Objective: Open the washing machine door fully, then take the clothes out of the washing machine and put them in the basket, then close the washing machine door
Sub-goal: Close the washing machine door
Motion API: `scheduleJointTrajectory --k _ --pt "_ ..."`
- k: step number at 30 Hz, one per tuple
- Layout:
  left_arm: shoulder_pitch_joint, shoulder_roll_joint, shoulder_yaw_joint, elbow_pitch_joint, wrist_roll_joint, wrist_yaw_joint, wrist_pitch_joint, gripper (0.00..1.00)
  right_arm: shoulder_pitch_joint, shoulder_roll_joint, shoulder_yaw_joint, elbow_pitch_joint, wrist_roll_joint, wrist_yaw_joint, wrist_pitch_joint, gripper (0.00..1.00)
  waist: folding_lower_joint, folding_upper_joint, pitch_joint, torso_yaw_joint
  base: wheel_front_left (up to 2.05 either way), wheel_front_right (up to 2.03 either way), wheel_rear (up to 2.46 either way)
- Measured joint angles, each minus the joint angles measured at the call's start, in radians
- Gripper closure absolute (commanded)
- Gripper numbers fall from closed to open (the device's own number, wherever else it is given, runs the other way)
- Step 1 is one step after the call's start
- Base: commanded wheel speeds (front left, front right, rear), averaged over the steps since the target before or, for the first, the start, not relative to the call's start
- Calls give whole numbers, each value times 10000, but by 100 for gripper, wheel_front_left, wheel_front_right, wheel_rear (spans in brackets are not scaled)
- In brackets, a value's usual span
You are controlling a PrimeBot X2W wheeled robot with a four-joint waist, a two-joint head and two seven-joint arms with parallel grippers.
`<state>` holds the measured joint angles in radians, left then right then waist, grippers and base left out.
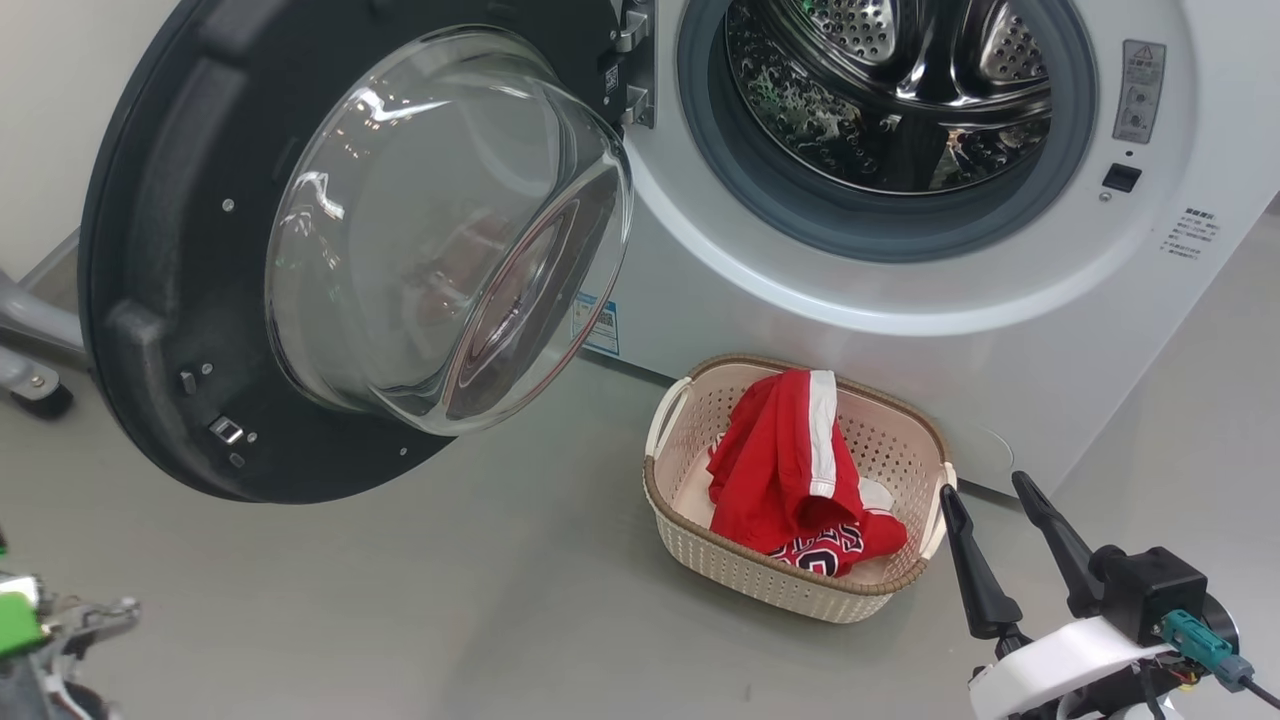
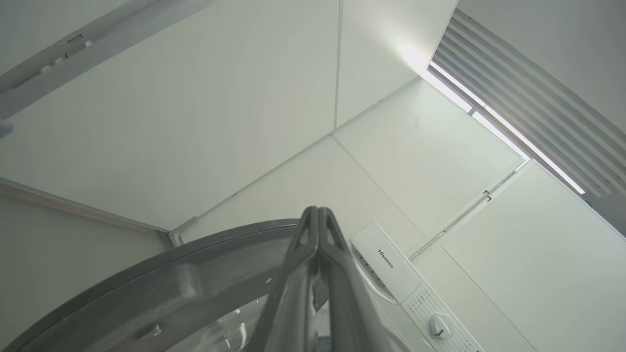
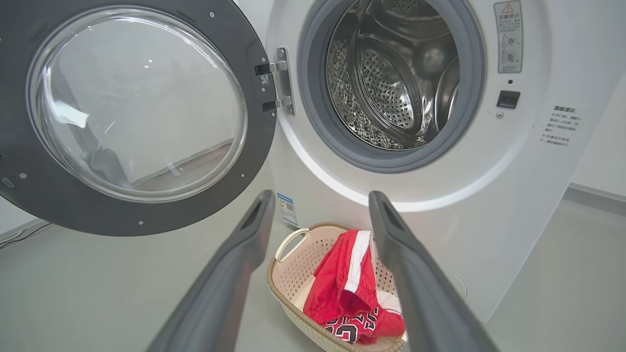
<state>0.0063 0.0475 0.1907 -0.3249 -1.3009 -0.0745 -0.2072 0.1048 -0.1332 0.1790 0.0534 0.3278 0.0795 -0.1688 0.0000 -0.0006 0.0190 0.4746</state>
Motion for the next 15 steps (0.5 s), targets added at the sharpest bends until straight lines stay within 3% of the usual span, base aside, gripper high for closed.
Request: scheduleJointTrajectory --k 5,15 --pt "-616 623 849 731 -972 364 564 100 -69 -98 8 -121 -40 2 67 0 0 0 171 -84 0 0 0" --pt "-1699 1741 2253 3294 -2520 1616 1655 100 -368 -330 125 -399 -104 15 366 0 0 0 629 -440 0 0 0"
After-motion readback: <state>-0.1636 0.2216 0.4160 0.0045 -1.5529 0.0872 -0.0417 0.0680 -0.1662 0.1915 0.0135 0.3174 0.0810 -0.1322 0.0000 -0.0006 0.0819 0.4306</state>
